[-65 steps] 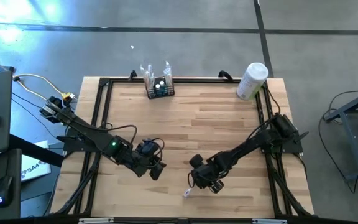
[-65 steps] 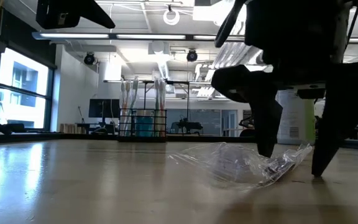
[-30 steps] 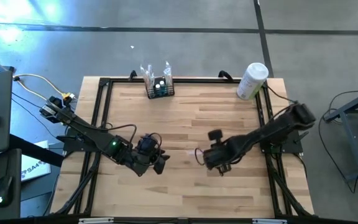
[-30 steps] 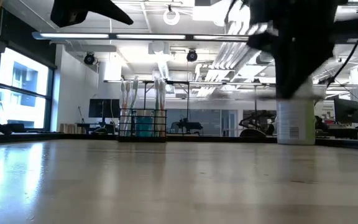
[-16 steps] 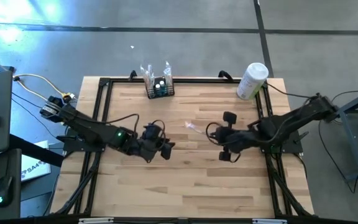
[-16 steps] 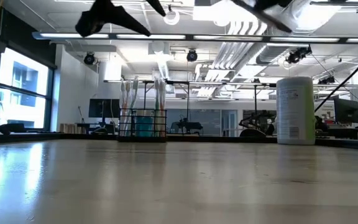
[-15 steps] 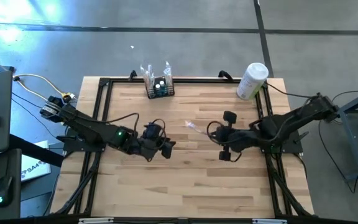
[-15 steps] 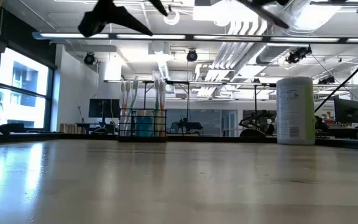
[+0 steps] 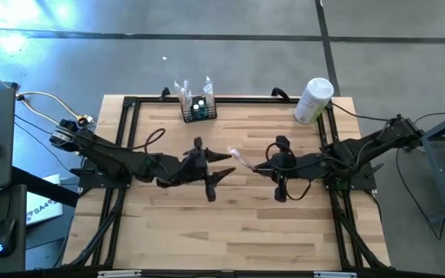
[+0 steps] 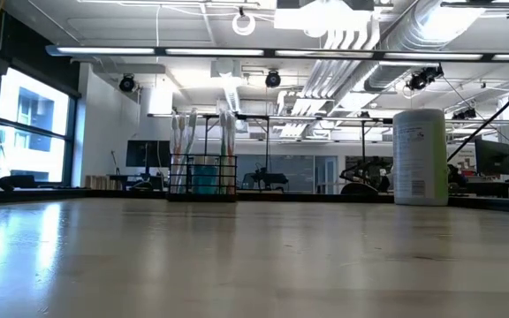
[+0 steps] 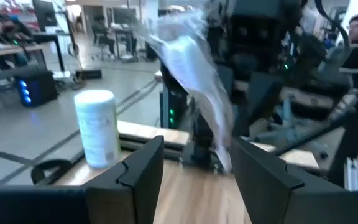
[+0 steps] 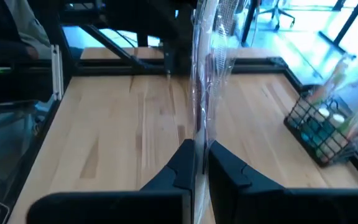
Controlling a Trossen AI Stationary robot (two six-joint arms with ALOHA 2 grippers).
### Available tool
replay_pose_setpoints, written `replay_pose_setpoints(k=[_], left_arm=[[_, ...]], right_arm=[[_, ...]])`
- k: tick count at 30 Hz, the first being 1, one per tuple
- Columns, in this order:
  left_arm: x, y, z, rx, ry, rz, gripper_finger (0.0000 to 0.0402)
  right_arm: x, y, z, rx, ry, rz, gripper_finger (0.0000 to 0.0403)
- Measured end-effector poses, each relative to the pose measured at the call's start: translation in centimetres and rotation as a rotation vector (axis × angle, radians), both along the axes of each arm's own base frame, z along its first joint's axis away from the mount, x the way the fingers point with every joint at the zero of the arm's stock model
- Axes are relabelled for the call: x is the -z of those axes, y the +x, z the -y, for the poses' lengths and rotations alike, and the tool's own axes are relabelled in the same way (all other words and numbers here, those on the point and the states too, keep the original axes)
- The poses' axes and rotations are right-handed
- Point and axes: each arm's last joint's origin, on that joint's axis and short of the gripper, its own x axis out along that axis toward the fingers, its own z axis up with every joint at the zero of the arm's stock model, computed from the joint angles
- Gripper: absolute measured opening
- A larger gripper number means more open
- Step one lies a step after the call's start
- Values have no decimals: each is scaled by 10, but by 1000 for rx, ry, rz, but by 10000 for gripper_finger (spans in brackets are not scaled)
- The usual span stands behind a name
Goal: Pick & Place toothbrushing station
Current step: Put the violet toothbrush into the black wire organizer
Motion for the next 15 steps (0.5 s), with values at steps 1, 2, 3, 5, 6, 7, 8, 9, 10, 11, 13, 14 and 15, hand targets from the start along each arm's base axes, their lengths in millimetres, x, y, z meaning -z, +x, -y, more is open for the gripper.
replay_pose_setpoints(k=[1, 2, 3, 5, 6, 7, 8, 9, 10, 11, 13, 14, 15], left_arm=[[-2, 1, -3, -10, 3, 9, 184], [-3, 1, -5, -17, 0, 15, 184], [-3, 2, -7, -25, -3, 14, 184], [-2, 4, -14, -37, -27, 17, 184], [-2, 4, -16, -32, -45, 24, 184], [-2, 5, -17, -24, -63, 34, 184], [-3, 6, -20, -11, -77, 41, 184], [-3, 7, -22, 0, -93, 47, 184], [-3, 7, -24, 6, -108, 50, 184], [-3, 8, -26, 15, -126, 55, 184], [-3, 9, -29, 19, -158, 67, 184], [-3, 9, -30, 31, -168, 74, 184], [-4, 9, -31, 48, -170, 78, 184]], right_arm=[[-1, 0, 0, -3, -5, 8, 12], [-2, 1, 0, -5, -7, 16, 12], [-2, 1, 0, -6, -6, 23, 12], [-3, 2, 0, -3, -2, 34, 12], [-4, 2, 1, -1, -2, 39, 12], [-4, 3, 2, 4, -2, 43, 12], [-4, 3, 3, 8, -1, 46, 12], [-5, 4, 5, 14, -3, 47, 12], [-5, 4, 6, 19, -8, 50, 12], [-5, 5, 8, 22, -15, 51, 12], [-5, 6, 10, 29, -21, 53, 12], [-5, 6, 11, 34, -21, 54, 12], [-5, 7, 13, 39, -22, 53, 12]])
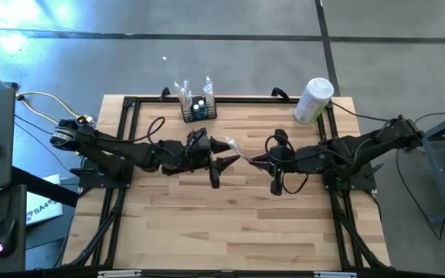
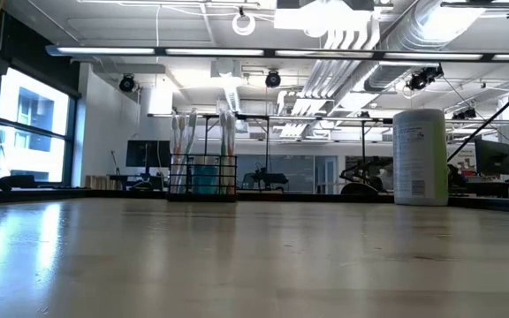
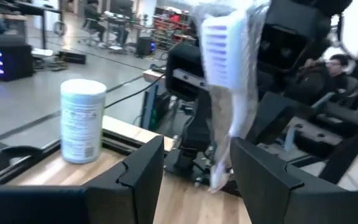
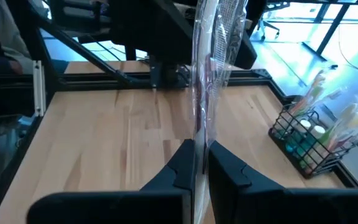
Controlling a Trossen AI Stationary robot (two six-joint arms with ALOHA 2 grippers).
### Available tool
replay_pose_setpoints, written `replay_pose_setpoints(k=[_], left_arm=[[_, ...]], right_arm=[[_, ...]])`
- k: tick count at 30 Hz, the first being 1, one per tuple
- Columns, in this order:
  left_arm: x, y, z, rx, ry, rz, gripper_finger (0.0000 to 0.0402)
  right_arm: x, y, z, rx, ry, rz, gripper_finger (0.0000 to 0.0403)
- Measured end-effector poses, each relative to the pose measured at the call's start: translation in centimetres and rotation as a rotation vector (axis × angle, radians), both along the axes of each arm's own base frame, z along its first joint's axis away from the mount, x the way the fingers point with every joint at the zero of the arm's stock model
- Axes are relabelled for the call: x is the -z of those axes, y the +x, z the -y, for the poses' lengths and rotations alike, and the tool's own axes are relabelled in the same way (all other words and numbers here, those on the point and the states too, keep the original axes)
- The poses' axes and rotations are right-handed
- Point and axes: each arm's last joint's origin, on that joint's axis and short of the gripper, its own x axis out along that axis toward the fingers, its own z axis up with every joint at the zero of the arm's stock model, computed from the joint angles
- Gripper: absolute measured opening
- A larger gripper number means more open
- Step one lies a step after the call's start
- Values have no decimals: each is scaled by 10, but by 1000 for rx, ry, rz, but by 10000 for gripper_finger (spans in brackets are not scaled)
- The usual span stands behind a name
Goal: Pick & Place toothbrushing station
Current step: Put the violet toothbrush into the black wire organizer
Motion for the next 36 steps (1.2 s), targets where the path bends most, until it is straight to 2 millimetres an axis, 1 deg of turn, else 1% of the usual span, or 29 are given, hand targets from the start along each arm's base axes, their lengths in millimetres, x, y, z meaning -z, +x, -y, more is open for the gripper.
replay_pose_setpoints(k=[4, 12, 14, 18, 26, 36], left_arm=[[-2, 1, -1, 42, -2, 17, 184], [-5, 0, -1, 39, 21, 45, 184], [-5, 0, -1, 40, 19, 43, 184], [-6, 0, -1, 45, -49, 72, 184], [-7, 0, -3, 38, -56, 83, 184], [-6, 1, -5, 33, -54, 74, 184]], right_arm=[[1, 3, 3, -1, 5, -8, 12], [2, 4, 9, 11, 9, -10, 12], [2, 4, 8, 6, 11, -11, 12], [2, 5, 8, 0, 13, -12, 12], [6, 11, 6, -9, 5, -18, 12], [8, 14, 5, -18, -12, -27, 10]])
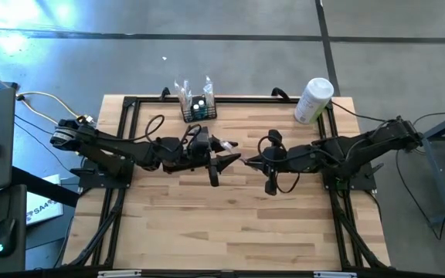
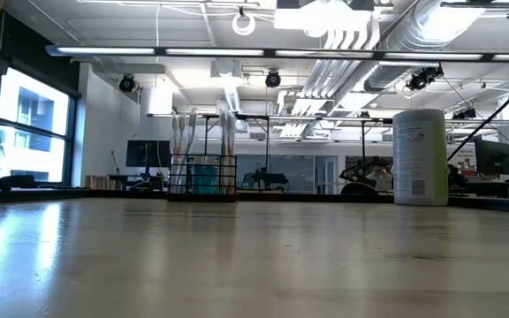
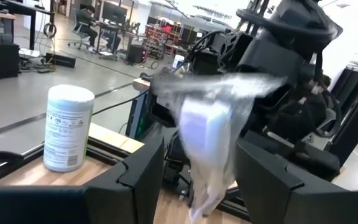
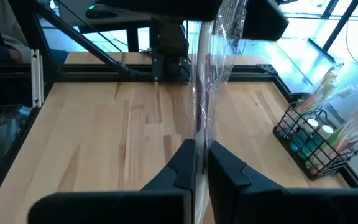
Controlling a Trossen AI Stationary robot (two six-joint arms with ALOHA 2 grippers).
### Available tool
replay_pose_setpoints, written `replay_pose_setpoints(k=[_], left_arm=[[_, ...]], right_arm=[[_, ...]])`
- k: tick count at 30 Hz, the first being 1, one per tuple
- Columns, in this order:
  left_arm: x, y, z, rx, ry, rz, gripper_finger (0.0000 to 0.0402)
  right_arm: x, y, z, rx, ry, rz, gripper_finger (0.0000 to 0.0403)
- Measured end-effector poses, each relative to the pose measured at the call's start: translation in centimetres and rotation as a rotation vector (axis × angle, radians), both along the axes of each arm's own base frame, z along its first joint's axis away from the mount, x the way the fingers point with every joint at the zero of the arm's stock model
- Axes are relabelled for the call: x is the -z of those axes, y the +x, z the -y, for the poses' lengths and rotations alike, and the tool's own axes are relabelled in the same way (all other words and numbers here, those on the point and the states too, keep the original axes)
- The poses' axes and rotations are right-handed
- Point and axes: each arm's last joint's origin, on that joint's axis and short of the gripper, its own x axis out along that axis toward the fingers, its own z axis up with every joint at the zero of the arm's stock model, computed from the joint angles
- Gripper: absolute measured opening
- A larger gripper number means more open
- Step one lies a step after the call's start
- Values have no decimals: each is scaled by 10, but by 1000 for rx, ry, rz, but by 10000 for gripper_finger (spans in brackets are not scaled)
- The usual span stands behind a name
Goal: Pick & Place toothbrushing station
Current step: Put the violet toothbrush into the black wire organizer
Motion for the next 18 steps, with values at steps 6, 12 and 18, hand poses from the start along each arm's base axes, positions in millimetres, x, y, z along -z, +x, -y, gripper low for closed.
replay_pose_setpoints(k=[6, 12, 18], left_arm=[[1, 0, 0, -4, 32, -16, 166], [1, 0, 0, -6, 54, -22, 95], [1, 0, 1, -5, 116, -33, 14]], right_arm=[[-1, 0, 0, -4, -18, 7, 10], [-1, 0, 0, -5, -21, 6, 10], [-1, 0, 1, -1, -28, 6, 9]])
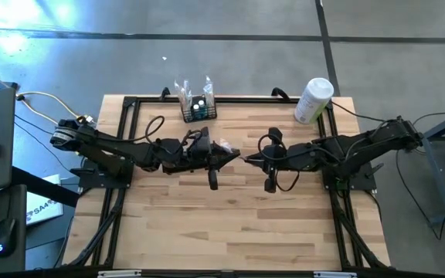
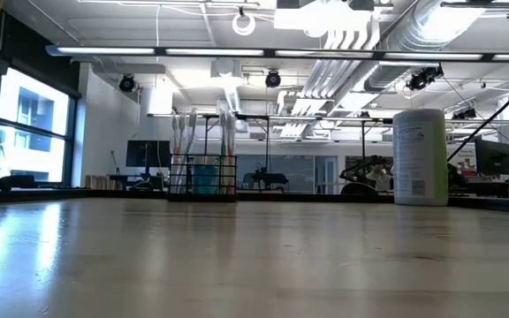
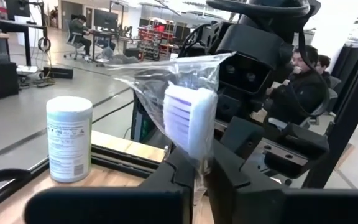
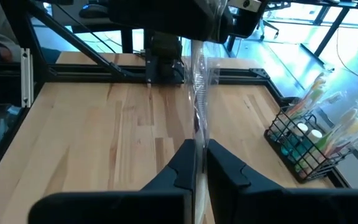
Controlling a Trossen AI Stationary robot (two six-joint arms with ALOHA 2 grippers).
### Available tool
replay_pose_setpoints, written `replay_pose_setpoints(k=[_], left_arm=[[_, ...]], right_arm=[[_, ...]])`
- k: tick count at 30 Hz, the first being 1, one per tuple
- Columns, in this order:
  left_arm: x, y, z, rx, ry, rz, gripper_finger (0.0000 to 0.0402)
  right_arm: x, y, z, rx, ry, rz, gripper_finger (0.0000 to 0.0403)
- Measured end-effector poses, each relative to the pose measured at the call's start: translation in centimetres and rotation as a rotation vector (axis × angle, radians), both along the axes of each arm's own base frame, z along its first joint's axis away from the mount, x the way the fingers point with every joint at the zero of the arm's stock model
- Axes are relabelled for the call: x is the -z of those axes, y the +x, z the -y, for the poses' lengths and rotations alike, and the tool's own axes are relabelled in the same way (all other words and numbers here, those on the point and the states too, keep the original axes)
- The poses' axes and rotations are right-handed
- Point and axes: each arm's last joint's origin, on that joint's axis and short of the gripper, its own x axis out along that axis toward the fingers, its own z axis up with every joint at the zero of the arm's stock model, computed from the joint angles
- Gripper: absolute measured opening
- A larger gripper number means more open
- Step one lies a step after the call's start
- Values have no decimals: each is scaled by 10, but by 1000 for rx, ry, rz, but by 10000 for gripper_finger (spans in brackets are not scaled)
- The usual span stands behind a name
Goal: Pick & Place toothbrushing station
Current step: Put the violet toothbrush into the black wire organizer
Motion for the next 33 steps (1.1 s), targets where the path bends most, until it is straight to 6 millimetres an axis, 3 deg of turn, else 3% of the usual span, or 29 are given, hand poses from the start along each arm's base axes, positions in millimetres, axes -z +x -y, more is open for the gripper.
replay_pose_setpoints(k=[5, 9, 22, 26, 33], left_arm=[[0, 0, 0, -2, 4, -2, 26], [-1, 0, 0, -4, 6, 4, 11], [-5, -7, -5, -86, 58, -22, 11], [-8, -18, -15, -170, 52, -77, 11], [-18, -59, -62, -346, -71, -242, 11]], right_arm=[[0, 0, 0, 0, 2, 0, 15], [-2, 1, 0, 10, 4, 24, 30], [-16, -10, 3, 92, -29, 105, 182], [-23, -22, 8, 115, -46, 118, 211], [-35, -50, 18, 177, -2, 129, 218]])
